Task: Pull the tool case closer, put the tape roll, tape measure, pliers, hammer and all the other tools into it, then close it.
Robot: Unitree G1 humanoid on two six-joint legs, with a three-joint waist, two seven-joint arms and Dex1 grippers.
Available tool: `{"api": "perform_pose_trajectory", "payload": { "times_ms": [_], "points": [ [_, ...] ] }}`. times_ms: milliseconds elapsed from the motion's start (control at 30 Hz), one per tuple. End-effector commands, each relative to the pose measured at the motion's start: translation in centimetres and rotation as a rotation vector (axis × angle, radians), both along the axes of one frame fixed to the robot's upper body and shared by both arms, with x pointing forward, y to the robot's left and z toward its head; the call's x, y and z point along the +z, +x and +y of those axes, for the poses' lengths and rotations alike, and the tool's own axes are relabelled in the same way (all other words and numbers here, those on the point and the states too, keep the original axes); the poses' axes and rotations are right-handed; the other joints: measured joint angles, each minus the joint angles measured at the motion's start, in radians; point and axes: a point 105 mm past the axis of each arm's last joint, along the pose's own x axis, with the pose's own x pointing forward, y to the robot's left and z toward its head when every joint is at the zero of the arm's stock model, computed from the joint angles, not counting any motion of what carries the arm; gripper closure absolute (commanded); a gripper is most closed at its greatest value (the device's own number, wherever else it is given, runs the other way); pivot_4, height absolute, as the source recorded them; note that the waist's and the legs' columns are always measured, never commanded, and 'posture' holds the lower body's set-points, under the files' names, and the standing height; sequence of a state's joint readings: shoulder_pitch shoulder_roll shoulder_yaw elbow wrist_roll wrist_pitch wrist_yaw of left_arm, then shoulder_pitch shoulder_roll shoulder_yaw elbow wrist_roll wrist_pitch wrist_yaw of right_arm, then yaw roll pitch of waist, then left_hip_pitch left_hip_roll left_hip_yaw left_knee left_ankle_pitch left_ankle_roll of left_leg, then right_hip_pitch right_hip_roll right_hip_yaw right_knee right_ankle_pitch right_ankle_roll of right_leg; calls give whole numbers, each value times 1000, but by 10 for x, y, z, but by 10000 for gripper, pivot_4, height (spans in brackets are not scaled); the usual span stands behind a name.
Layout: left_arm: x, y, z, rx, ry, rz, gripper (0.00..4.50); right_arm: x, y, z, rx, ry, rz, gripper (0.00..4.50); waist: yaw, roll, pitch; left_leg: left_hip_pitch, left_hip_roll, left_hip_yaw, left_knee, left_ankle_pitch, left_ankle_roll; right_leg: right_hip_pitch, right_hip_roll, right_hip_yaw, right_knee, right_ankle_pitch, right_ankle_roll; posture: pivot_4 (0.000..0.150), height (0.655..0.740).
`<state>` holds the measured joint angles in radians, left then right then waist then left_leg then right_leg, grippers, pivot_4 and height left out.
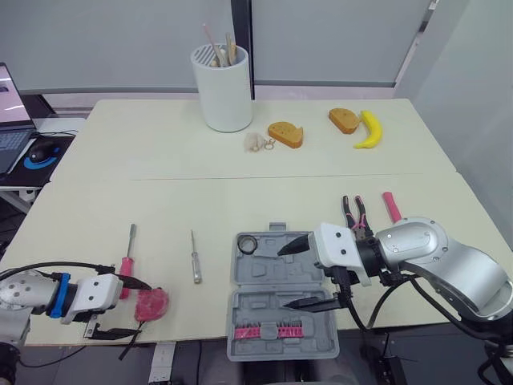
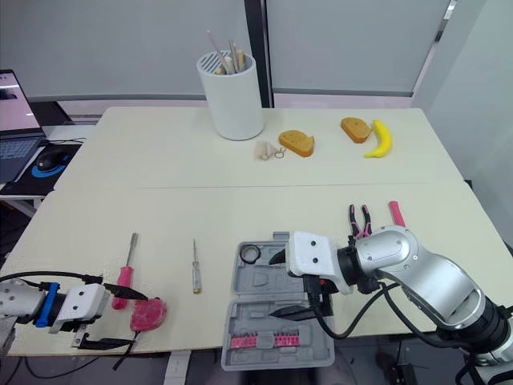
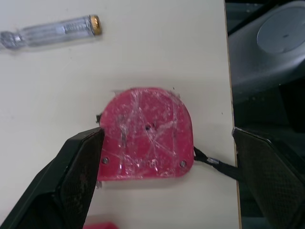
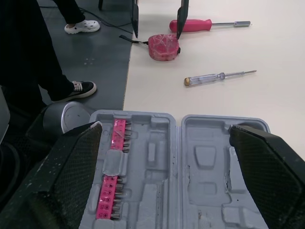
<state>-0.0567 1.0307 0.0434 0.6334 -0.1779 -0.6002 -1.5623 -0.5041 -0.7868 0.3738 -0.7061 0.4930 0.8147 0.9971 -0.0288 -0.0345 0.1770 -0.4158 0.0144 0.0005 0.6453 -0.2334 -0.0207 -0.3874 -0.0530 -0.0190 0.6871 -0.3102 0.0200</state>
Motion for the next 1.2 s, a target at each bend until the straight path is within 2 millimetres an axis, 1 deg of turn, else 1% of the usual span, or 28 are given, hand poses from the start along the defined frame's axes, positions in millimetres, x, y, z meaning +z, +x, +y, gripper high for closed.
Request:
{"api": "perform_pose_trajectory", "payload": {
  "times_ms": [33,133,300,600,767,867,933,967,1000,1100,1133,1200],
  "points": [
    [0,5,4,21,18,-15,579,10,-5,4,27,17,-48,0,0,0,0,0,0,0,1,0,0,0,0,0,1,0,0,1500,7303],
    [-3,9,4,39,19,-19,579,11,-4,4,26,19,-49,0,1,0,0,0,0,0,1,0,0,0,0,0,3,0,0,1500,7303],
    [-6,14,-3,50,2,-31,579,12,-2,4,25,18,-53,0,1,0,0,0,0,0,1,0,0,0,0,1,3,0,0,1500,7303],
    [-15,6,-1,75,35,3,579,13,-2,3,23,15,-57,0,-1,0,0,1,0,0,1,0,0,-1,0,1,4,0,0,1500,7303],
    [-22,5,-5,101,27,12,579,14,-2,3,24,14,-61,0,0,0,0,1,0,0,2,0,0,-1,0,1,5,0,0,1500,7303],
    [-23,6,-7,111,24,-4,5847,13,-2,2,21,13,-63,0,0,0,0,1,0,0,2,0,0,-1,0,2,6,0,0,1500,7303],
    [-24,6,-8,119,23,-3,11558,13,-2,2,20,12,-64,0,0,0,0,1,0,0,2,0,0,-1,0,2,6,0,0,1500,7303],
    [-24,5,-7,117,29,1,13607,13,-2,2,19,13,-65,0,0,0,0,1,0,0,2,0,0,-1,0,2,6,0,0,1500,7303],
    [-24,3,-7,115,32,3,13625,14,-2,2,17,13,-68,0,0,0,0,1,0,1,2,0,0,-1,0,2,7,0,0,1500,7303],
    [-9,3,-9,115,10,-20,13625,14,0,0,0,18,-79,0,-1,0,0,1,0,1,2,0,0,-1,-1,2,7,0,0,1500,7303],
    [-2,3,-12,105,-2,-30,13625,14,0,-2,-8,18,-79,0,-2,0,0,1,0,1,2,0,0,-1,-1,3,7,0,0,1500,7303],
    [19,9,-24,94,-45,-63,13625,13,1,-8,-36,11,-75,0,-1,0,0,1,0,1,2,0,0,-1,-1,3,7,0,0,1500,7303]
  ]
}}
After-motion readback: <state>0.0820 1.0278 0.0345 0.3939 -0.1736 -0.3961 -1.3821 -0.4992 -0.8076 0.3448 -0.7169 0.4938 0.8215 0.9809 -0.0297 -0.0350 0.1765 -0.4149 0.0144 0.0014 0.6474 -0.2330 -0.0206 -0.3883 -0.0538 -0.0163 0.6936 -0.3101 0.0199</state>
